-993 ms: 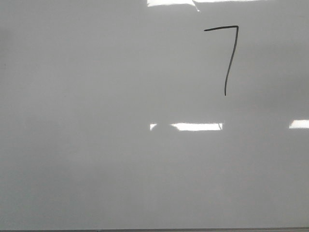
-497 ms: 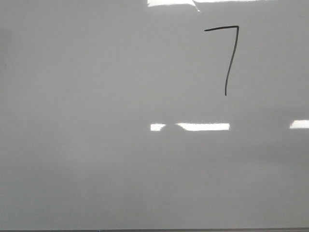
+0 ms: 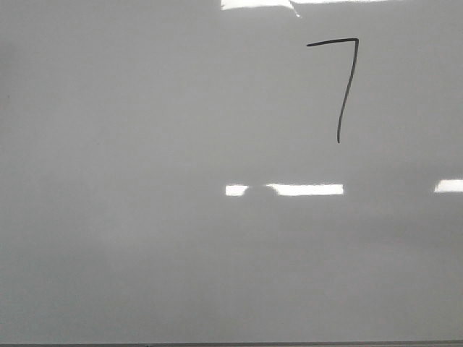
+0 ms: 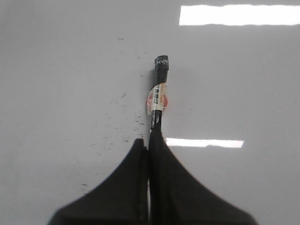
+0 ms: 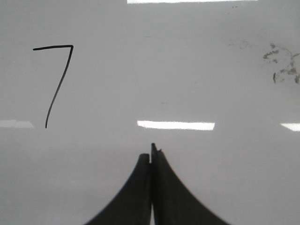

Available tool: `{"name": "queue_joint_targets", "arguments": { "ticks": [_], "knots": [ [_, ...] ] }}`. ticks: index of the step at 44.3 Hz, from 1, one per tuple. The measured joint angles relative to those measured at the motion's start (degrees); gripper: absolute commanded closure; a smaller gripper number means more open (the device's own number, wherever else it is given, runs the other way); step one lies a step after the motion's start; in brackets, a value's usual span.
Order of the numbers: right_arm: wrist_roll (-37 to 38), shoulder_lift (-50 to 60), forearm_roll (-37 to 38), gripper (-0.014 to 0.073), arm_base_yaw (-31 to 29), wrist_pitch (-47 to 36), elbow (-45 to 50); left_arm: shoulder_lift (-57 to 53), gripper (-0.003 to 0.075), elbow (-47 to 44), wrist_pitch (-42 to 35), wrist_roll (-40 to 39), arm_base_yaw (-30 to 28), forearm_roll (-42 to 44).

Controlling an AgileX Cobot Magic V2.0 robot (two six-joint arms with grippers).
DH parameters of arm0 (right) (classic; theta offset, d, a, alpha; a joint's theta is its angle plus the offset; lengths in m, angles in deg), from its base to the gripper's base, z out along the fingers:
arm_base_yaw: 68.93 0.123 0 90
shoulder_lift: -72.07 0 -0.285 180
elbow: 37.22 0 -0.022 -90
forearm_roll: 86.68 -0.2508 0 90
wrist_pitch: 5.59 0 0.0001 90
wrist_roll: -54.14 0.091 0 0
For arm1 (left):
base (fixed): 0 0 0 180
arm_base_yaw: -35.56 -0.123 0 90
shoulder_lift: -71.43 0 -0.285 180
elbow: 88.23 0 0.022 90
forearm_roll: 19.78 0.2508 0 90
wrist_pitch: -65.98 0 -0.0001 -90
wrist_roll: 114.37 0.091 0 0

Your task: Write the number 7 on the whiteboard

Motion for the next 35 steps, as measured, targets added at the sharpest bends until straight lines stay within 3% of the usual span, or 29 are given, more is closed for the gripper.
{"name": "queue_joint_targets", "arguments": {
  "ticks": [11,22,35],
  "knots": [
    [0.41,0.00,0.00,0.0662,-0.25,-1.88,0.00,0.00,0.0741,0.00,0.00,0.00,0.00,0.00],
    [8.47,0.00,6.18,0.0662,-0.87,-2.76,0.00,0.00,0.0741,0.00,0.00,0.00,0.00,0.00],
    [10.57,0.00,7.91,0.0662,-0.98,-3.74,0.00,0.00,0.0741,0.00,0.00,0.00,0.00,0.00]
  ]
}}
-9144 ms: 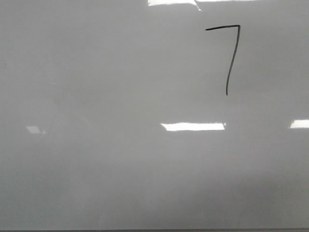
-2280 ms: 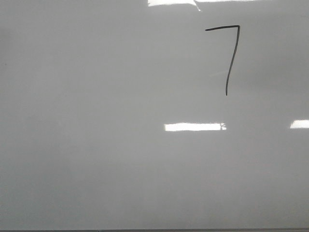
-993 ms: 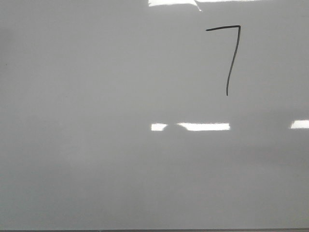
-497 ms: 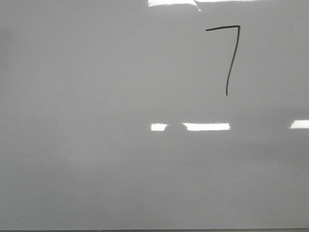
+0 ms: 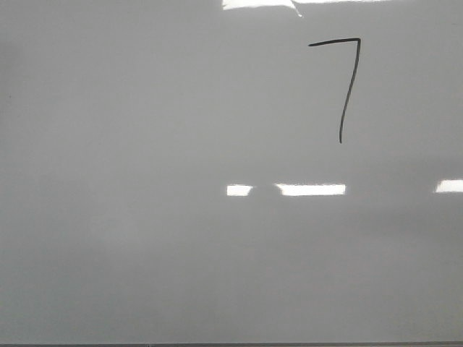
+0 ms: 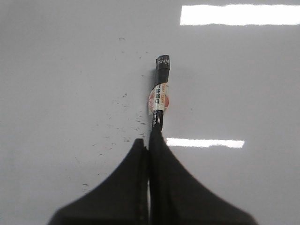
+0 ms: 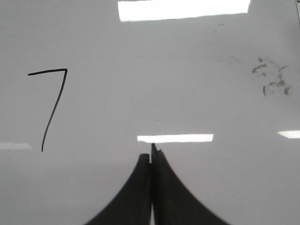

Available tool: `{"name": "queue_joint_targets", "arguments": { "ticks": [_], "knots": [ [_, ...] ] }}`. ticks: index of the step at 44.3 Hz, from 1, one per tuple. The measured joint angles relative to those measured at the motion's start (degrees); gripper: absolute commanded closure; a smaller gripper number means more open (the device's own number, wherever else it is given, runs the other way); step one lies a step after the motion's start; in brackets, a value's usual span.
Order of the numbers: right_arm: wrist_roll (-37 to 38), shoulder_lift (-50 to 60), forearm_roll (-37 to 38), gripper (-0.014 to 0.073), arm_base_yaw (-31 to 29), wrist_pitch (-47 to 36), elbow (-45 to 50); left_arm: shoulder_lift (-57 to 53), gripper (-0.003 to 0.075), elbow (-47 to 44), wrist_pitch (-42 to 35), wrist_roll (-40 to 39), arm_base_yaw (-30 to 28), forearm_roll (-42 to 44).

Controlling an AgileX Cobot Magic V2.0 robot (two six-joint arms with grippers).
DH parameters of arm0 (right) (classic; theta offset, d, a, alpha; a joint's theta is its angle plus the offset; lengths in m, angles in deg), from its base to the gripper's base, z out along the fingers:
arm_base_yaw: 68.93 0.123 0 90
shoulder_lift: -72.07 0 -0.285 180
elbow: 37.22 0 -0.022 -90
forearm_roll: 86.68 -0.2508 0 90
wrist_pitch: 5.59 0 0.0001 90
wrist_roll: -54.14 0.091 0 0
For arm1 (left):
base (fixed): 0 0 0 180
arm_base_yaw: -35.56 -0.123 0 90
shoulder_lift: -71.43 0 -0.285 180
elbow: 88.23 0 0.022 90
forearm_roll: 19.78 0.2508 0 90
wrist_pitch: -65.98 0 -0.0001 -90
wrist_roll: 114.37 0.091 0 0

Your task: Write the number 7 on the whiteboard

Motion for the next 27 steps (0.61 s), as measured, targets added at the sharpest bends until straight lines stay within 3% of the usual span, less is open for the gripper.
{"name": "queue_joint_targets", "arguments": {
  "ticks": [11,27],
  "knots": [
    [-4.81,0.00,-3.56,0.0662,0.00,-2.70,0.00,0.00,0.0741,0.00,0.00,0.00,0.00,0.00],
    [-5.21,0.00,-4.02,0.0662,0.00,-2.12,0.00,0.00,0.0741,0.00,0.00,0.00,0.00,0.00]
  ]
}}
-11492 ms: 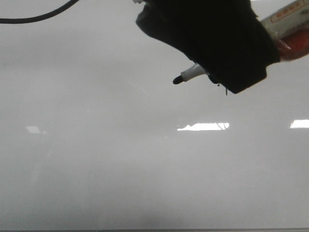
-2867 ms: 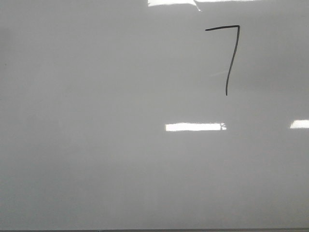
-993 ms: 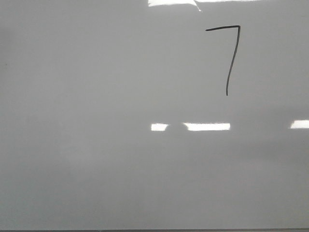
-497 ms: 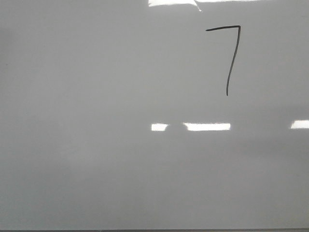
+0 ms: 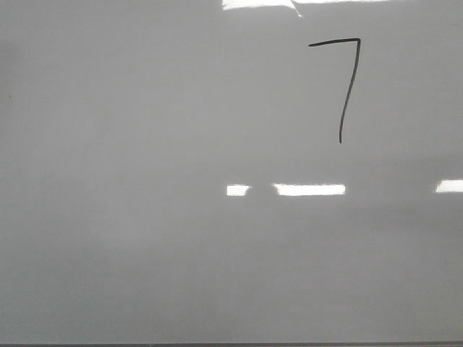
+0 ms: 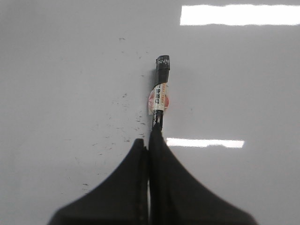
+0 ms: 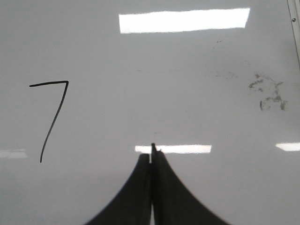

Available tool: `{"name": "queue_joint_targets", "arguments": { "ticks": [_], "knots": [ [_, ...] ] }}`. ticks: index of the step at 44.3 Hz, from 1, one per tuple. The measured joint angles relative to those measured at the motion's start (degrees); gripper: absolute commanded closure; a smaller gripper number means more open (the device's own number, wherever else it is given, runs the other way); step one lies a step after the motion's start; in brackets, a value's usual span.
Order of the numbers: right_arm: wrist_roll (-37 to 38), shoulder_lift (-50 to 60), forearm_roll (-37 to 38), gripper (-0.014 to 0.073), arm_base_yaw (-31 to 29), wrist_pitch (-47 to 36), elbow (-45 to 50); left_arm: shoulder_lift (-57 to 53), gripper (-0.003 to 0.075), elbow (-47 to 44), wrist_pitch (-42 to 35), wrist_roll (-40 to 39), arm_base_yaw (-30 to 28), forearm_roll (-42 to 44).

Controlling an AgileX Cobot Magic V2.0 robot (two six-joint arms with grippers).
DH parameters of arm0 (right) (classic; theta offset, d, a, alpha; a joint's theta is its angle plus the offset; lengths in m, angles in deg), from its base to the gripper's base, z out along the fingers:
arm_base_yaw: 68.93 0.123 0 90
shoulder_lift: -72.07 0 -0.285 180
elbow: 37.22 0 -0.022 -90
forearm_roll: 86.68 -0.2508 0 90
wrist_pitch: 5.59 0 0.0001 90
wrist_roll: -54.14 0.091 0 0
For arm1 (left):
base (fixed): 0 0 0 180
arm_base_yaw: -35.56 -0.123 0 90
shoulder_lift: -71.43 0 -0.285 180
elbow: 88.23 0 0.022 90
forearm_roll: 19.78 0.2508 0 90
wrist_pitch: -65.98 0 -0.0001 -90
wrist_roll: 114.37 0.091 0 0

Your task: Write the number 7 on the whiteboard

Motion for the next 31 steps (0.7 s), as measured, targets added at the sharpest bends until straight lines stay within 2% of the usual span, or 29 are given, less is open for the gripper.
{"name": "queue_joint_targets", "arguments": {
  "ticks": [12,31],
  "knots": [
    [0.00,0.00,-0.03,0.0662,2.05,0.10,0.00,0.00,0.0741,0.00,0.00,0.00,0.00,0.00],
    [0.00,0.00,-0.03,0.0662,2.04,0.22,0.00,0.00,0.0741,0.00,0.00,0.00,0.00,0.00]
  ]
}}
